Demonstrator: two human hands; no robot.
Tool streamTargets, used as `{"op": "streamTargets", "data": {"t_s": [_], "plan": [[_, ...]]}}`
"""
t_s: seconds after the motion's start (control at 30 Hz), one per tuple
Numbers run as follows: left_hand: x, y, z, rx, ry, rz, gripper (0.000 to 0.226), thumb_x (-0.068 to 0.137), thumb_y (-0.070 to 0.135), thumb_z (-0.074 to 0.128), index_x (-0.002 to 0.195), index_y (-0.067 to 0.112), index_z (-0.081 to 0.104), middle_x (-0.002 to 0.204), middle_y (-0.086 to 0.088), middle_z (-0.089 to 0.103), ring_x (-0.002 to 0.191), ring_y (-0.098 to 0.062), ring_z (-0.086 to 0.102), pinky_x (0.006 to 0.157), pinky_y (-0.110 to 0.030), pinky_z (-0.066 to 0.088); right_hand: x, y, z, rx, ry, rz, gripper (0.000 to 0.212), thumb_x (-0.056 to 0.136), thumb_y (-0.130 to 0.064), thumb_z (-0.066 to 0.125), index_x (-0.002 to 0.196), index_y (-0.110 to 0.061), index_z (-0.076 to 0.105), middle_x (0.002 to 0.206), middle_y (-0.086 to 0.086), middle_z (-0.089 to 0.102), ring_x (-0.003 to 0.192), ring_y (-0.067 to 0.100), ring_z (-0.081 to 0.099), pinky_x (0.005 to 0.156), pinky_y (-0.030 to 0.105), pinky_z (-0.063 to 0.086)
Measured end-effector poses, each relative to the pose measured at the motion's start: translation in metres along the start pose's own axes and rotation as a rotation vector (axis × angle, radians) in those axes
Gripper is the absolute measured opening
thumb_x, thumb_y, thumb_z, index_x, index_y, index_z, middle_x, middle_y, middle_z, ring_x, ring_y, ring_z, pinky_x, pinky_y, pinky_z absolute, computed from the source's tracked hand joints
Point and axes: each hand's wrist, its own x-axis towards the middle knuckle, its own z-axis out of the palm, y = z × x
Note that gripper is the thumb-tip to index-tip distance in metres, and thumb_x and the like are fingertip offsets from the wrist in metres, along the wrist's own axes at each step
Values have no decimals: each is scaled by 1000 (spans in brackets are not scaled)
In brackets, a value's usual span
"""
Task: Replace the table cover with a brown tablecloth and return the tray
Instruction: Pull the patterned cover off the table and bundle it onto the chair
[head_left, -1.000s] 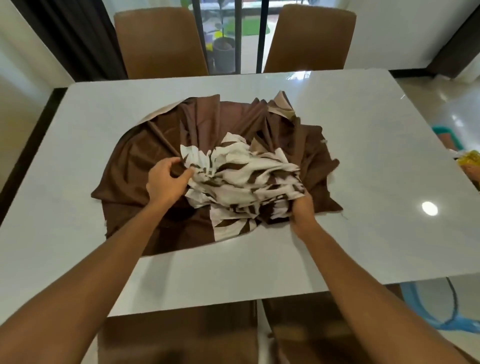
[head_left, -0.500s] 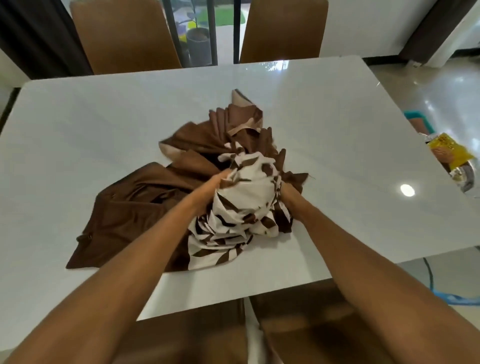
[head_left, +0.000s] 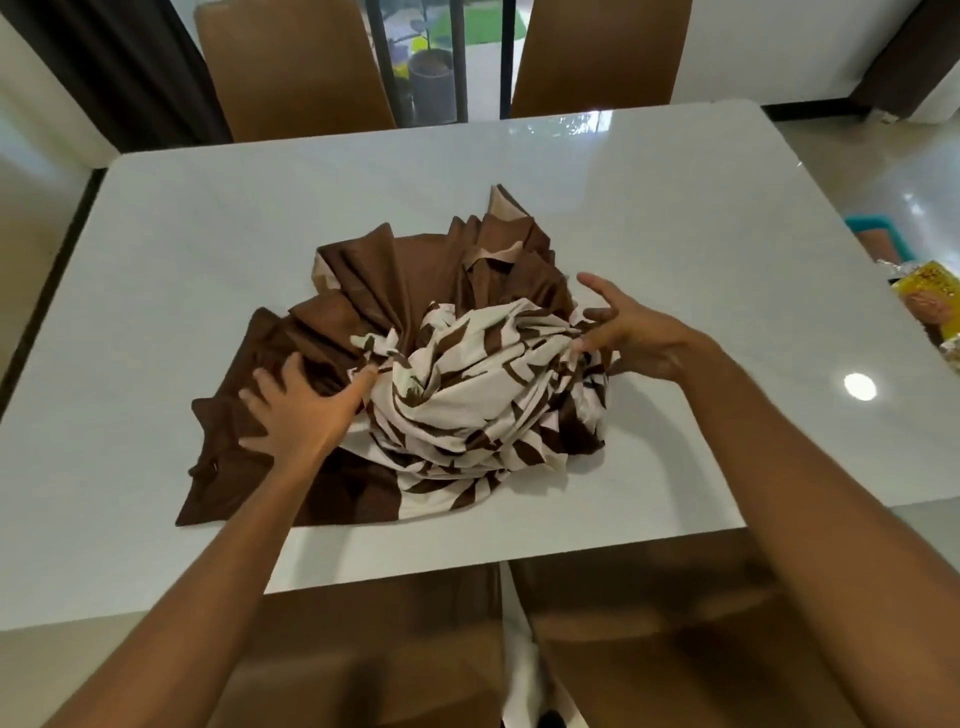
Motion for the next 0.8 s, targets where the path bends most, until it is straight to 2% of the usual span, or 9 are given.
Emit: {"op": "streamTargets", "data": {"t_s": [0.07,0.13,0.2,0.33,0.43,0.53,0.67,0.73,0.8], "plan": [[10,-14,2,-161,-79,-207,121,60,91,58,157,33,14,167,-9,3,152,-37,3,117,-67,9,17,-2,19,-165,14,-35,124,62,3,86,158,-36,18,154,2,32,132,30,45,83,41,59],[16,-13,7,-322,-111,-228,133,50,94,61,157,32,13,165,-10,14,150,-36,14,118,-61,16,43,-3,36,-441,50,-77,148,43,-15,90,161,-35,4,169,5,6,150,33,24,108,49,46],[21,4,9,-563,-173,-133,138,46,89,69,158,32,12,161,-6,30,144,-30,33,117,-54,29,63,-13,49,-541,37,-111,145,53,-10,89,161,-32,-6,169,8,-11,155,32,4,119,49,32],[20,62,10,-925,-502,14,123,60,65,83,157,31,15,153,-3,43,130,-23,53,108,-45,44,88,-29,84,-723,-172,-237,134,72,1,80,159,-29,-18,169,12,0,151,30,22,115,37,36],[11,83,26,-619,-610,319,107,67,47,89,152,14,33,143,-5,53,128,-19,56,104,-33,46,93,-14,118,-896,-280,-316,124,77,-11,79,160,-28,-12,164,18,21,144,32,35,115,37,35],[17,67,39,-436,-617,467,99,57,17,94,142,4,47,134,-6,59,117,-12,60,88,-12,44,80,13,125,-921,2,-568,120,66,-43,83,161,-33,10,135,15,46,118,36,51,100,50,48],[9,62,43,-258,-623,624,54,69,-5,77,121,6,65,114,-7,67,104,-14,61,83,-14,42,56,24,94,-1165,211,-764,135,51,-84,74,160,-40,8,165,11,10,147,41,22,114,61,32],[3,70,48,-200,-695,674,34,65,-1,75,98,9,72,94,-4,71,85,-11,64,76,-19,49,53,17,89,-1286,53,-756,135,52,-86,72,159,-44,0,169,5,-9,154,35,-8,117,66,13],[0,77,51,-129,-721,676,35,64,-6,74,96,6,72,88,-5,71,77,-11,63,74,-30,52,56,11,92,-1282,-209,-562,130,56,-73,82,159,-41,10,169,6,5,154,32,3,121,58,12]]}}
